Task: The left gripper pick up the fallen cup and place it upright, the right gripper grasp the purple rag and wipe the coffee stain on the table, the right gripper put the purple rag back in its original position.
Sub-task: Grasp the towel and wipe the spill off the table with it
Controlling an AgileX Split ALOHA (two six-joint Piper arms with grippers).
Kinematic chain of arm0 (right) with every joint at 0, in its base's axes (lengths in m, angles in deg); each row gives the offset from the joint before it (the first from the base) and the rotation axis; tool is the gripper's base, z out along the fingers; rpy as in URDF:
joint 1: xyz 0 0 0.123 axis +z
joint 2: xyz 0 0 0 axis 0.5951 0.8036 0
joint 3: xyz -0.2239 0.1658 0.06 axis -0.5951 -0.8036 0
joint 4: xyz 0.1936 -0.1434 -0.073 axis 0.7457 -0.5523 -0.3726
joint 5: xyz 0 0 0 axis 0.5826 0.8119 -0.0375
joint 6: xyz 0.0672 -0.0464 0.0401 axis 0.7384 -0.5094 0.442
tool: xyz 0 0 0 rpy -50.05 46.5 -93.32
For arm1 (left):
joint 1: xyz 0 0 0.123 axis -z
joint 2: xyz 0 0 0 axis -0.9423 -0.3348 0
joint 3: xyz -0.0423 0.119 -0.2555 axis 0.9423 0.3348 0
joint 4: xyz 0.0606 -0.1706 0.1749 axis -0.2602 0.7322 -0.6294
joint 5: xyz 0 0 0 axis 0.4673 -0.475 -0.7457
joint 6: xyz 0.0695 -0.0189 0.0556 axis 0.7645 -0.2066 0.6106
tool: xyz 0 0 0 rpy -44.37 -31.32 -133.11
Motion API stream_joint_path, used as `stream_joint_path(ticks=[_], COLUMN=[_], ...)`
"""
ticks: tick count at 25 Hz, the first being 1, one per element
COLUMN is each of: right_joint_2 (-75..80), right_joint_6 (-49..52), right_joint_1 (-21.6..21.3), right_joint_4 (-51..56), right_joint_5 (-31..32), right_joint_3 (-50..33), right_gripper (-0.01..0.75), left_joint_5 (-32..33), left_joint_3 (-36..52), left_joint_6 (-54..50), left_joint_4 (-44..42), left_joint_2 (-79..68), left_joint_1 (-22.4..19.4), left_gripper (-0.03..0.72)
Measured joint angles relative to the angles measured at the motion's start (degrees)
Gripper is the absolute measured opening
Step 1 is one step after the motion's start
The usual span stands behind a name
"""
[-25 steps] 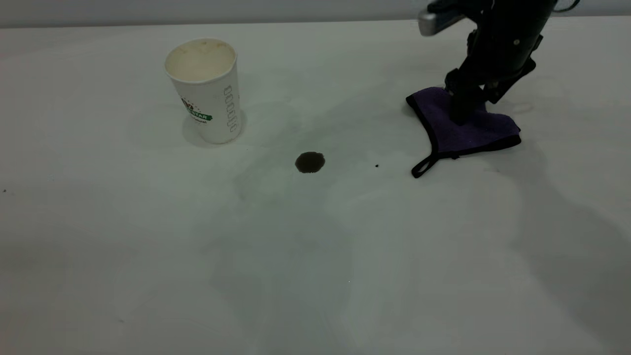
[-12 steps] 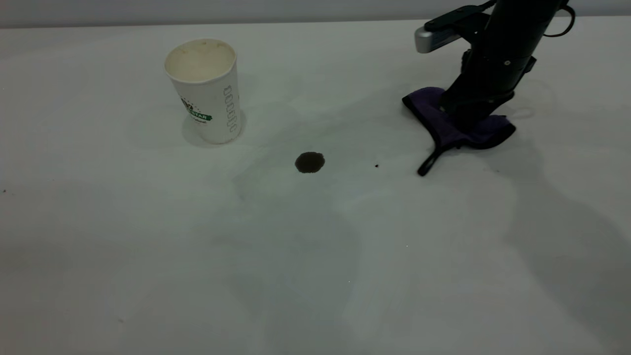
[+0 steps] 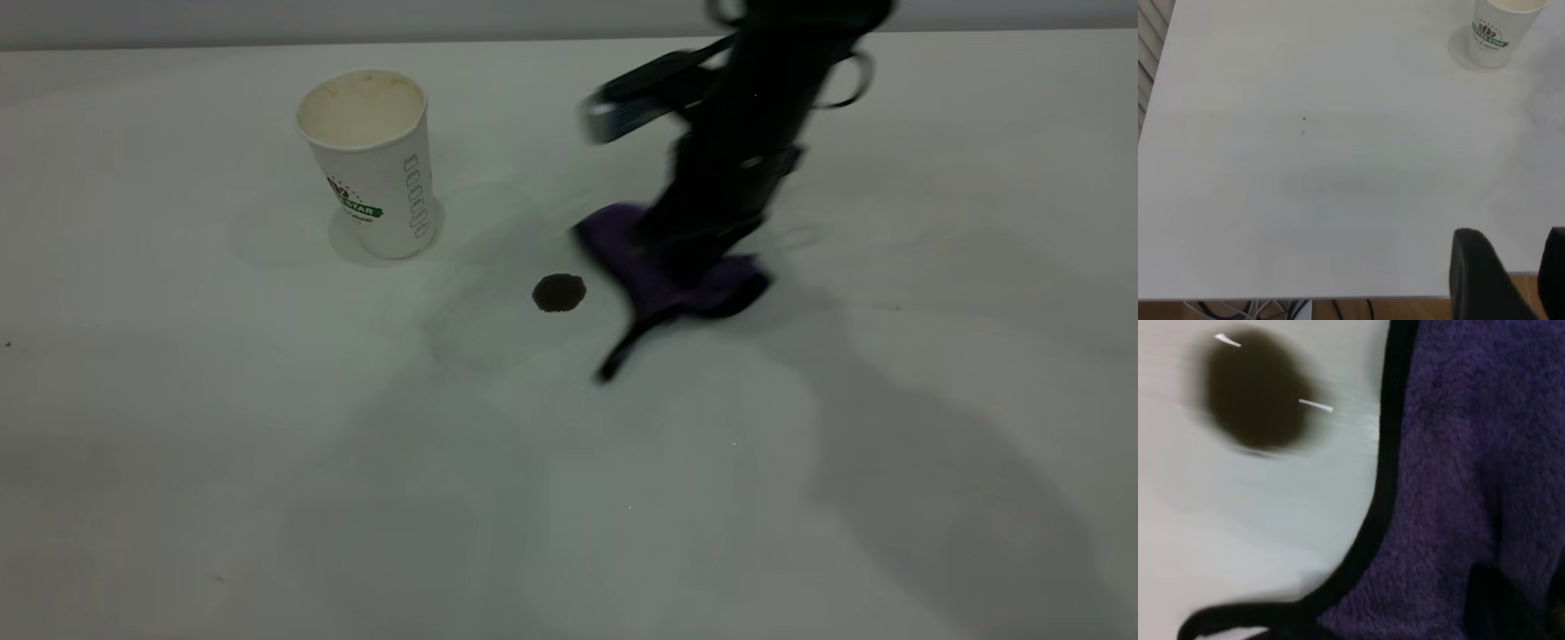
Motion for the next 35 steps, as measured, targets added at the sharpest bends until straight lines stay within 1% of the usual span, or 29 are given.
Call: stream_joint_path(ticks=[4, 10, 13, 17, 20, 22, 27, 31, 32, 35], right_joint_2=[0.14, 0.98, 1.95, 4.31, 6.28, 7.34, 7.8, 7.67, 7.63, 7.3], right_joint_6=[0.2, 2.7, 2.77, 3.13, 5.18, 7.35, 11.68, 16.23, 17.75, 22.89], right_joint_1=[6.47, 13.34, 15.88, 17.07, 16.15, 14.81, 9.99, 4.31, 2.26, -3.11], right_joint_4=[3.52, 4.81, 4.81, 4.69, 4.07, 3.53, 0.34, -4.13, -5.5, -9.54], right_joint_5=[-0.78, -0.75, -0.17, 0.01, 0.57, 1.79, 4.7, 7.37, 8.29, 12.64], right_joint_3=[0.0, 1.53, 3.8, 8.68, 12.39, 14.25, 15.79, 16.1, 16.27, 16.33], right_gripper=[0.069, 0.069, 0.069, 0.069, 0.069, 0.069, 0.069, 0.069, 0.069, 0.069], left_joint_5=[0.0, 0.0, 0.0, 0.0, 0.0, 0.0, 0.0, 0.0, 0.0, 0.0], left_joint_3=[0.0, 0.0, 0.0, 0.0, 0.0, 0.0, 0.0, 0.0, 0.0, 0.0], left_joint_6=[0.0, 0.0, 0.0, 0.0, 0.0, 0.0, 0.0, 0.0, 0.0, 0.0], left_joint_4=[0.0, 0.0, 0.0, 0.0, 0.0, 0.0, 0.0, 0.0, 0.0, 0.0], left_joint_2=[0.0, 0.0, 0.0, 0.0, 0.0, 0.0, 0.0, 0.0, 0.0, 0.0], left_joint_1=[0.0, 0.0, 0.0, 0.0, 0.0, 0.0, 0.0, 0.0, 0.0, 0.0], left_gripper=[0.291, 0.291, 0.291, 0.291, 0.291, 0.291, 0.291, 0.291, 0.291, 0.291])
